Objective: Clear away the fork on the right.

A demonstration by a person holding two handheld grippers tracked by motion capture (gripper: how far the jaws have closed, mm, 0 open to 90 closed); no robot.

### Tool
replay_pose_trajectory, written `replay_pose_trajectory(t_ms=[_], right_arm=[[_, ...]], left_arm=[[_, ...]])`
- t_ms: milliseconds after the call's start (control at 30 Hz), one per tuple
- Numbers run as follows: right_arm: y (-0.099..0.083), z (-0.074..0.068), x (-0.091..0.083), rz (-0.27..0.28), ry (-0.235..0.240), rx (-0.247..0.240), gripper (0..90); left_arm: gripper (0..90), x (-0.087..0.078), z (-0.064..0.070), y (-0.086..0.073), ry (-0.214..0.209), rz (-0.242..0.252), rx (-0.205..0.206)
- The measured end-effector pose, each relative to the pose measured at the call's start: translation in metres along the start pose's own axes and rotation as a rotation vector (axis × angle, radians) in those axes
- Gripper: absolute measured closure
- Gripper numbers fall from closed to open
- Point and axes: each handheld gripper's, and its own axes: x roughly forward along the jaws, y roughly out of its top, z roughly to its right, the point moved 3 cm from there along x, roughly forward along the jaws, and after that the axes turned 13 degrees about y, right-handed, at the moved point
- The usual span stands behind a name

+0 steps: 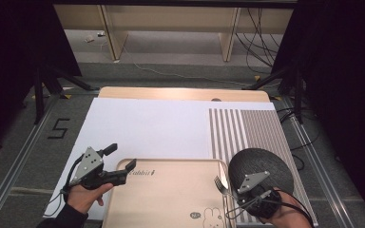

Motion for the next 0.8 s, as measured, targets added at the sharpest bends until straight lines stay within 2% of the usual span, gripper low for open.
replay_pose_trajectory(t_ms=[233,367,567,633,800], right_arm=[[0.016,-0.002,-0.001,0.044,0.026,0.034,84.7],[0.028,-0.001,0.001,0.072,0.041,0.028,84.8],[0.047,-0.005,0.004,0.089,0.073,0.044,84.8],[0.052,-0.005,0.007,0.096,0.09,0.069,84.8],[0.062,-0.009,0.013,0.085,0.101,0.084,84.8]], left_arm=[[15.8,0.0,0.0,0.0,0.001,0.005,-0.002],[15.8,-0.001,0.0,0.001,0.001,0.005,-0.002],[15.7,0.0,-0.001,0.001,0.002,0.006,-0.006],[15.7,-0.001,-0.001,0.001,0.001,0.007,-0.011],[15.8,-0.001,-0.002,0.001,0.003,0.006,-0.02]])
